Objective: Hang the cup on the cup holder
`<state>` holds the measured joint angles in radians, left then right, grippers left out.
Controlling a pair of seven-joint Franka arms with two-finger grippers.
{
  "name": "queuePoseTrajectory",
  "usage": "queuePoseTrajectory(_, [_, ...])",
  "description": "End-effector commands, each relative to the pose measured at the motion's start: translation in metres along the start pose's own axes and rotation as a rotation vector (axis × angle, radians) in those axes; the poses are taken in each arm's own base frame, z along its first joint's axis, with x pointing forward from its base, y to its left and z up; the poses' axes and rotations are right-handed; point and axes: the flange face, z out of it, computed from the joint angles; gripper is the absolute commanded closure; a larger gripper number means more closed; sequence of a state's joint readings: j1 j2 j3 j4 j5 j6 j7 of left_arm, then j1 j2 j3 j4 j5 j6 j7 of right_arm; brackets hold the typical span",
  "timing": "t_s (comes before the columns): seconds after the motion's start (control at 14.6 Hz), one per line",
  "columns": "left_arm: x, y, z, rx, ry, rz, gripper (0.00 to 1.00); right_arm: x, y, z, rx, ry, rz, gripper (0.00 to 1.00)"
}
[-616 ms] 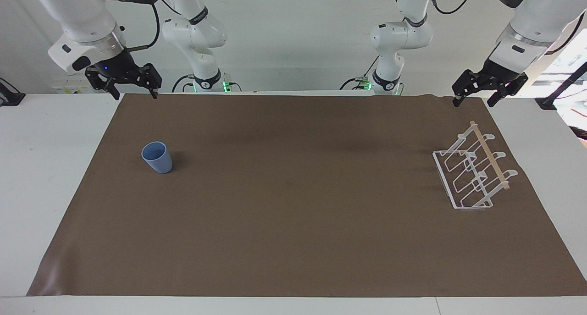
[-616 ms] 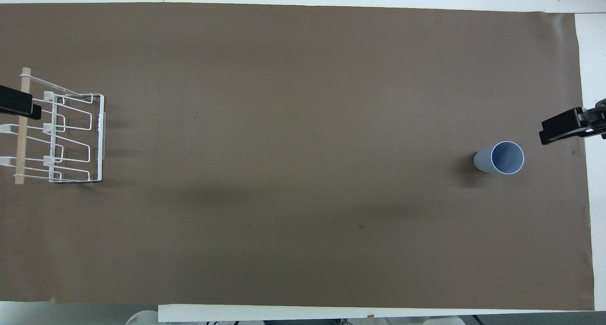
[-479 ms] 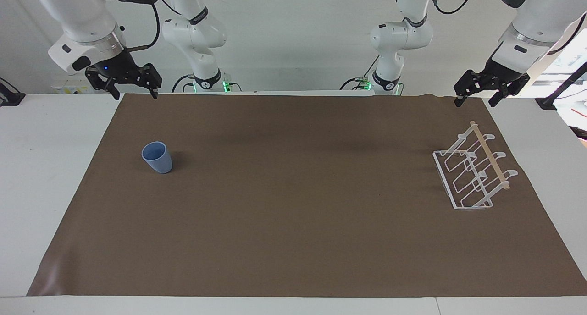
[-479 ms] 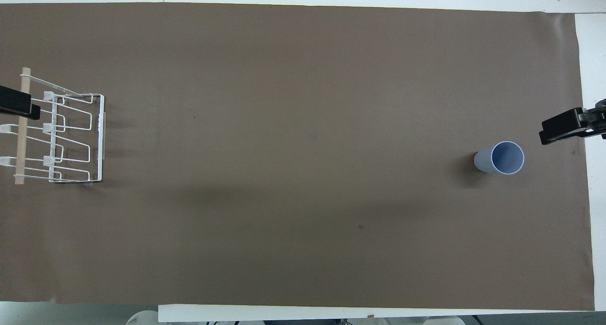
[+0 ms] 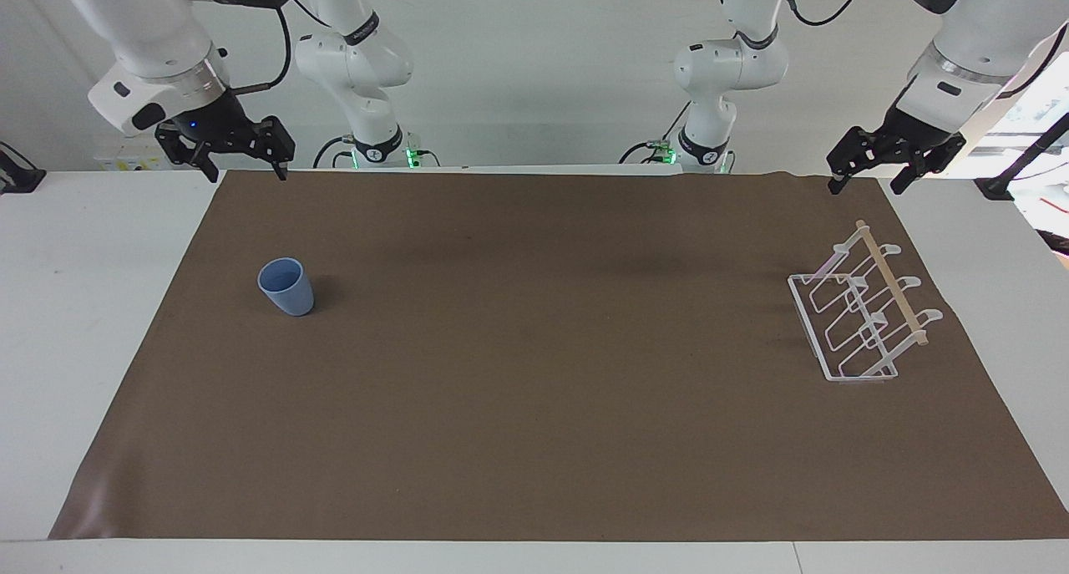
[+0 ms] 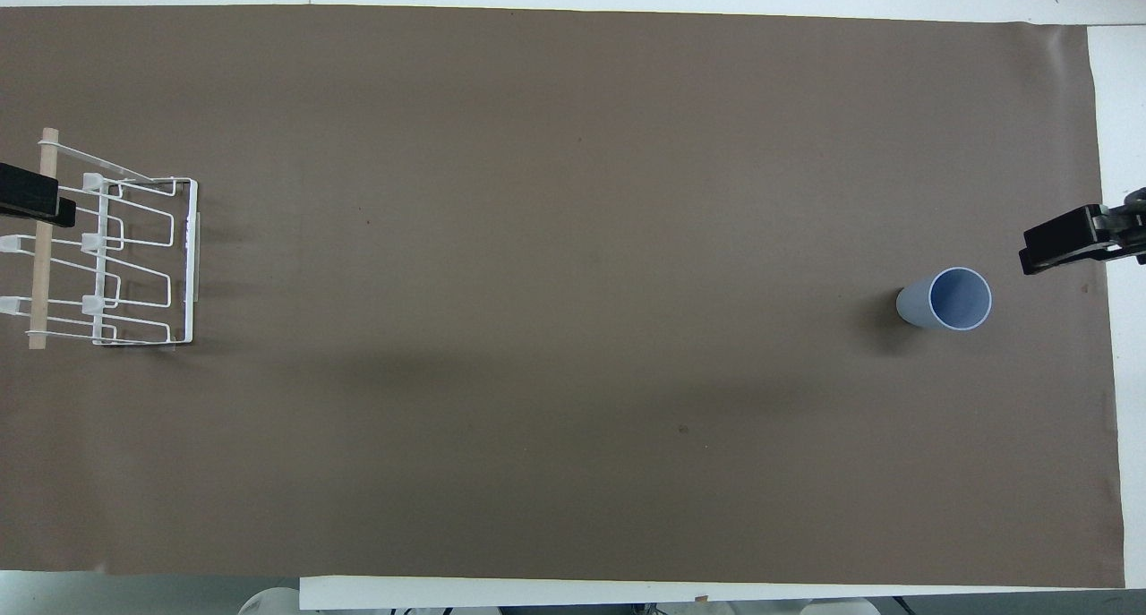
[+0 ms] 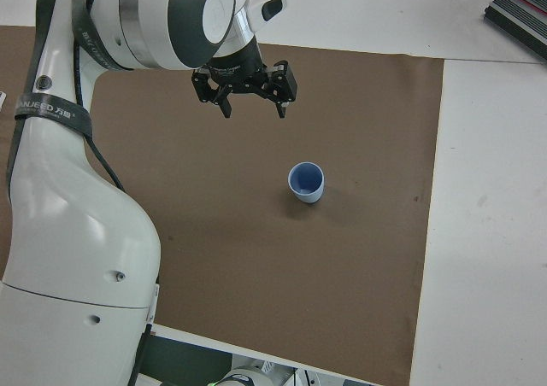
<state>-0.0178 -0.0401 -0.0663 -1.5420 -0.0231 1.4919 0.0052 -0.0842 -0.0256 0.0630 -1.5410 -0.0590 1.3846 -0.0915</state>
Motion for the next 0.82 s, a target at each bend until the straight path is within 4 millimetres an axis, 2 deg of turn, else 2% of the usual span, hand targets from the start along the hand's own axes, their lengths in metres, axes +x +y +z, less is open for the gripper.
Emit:
queuePoseTrajectory(0.0, [-0.006, -0.002, -0.004, 0.001, -0.007, -0.014, 0.0, 0.002, 0.001, 0.009, 0.004, 0.033, -0.021, 0.0])
queuePoseTrajectory(0.07, [-0.006, -0.002, -0.004, 0.001, -0.008, -0.014, 0.0, 0.005, 0.007, 0.013, 0.0, 0.066, -0.032, 0.0])
queuePoseTrajectory(0.14, [-0.006, -0.002, -0.004, 0.001, -0.008, -0.014, 0.0, 0.009, 0.021, 0.028, -0.002, 0.095, -0.017, 0.0])
queuePoseTrajectory(0.27, [-0.006, -0.002, -0.004, 0.001, -0.007, -0.014, 0.0, 0.011, 0.065, 0.082, 0.011, 0.101, -0.011, 0.0])
queuePoseTrajectory(0.41, [-0.006, -0.002, -0.004, 0.001, -0.007, -0.014, 0.0, 0.008, 0.097, 0.142, 0.089, 0.103, 0.026, 0.0])
queuePoseTrajectory(0.62, [-0.006, -0.002, -0.003, 0.001, -0.01, -0.014, 0.0, 0.009, 0.098, 0.202, 0.099, 0.11, 0.044, 0.0])
queuePoseTrajectory(0.75, [-0.006, -0.002, -0.004, 0.001, -0.008, -0.014, 0.0, 0.011, 0.096, 0.226, 0.102, 0.098, 0.009, 0.0])
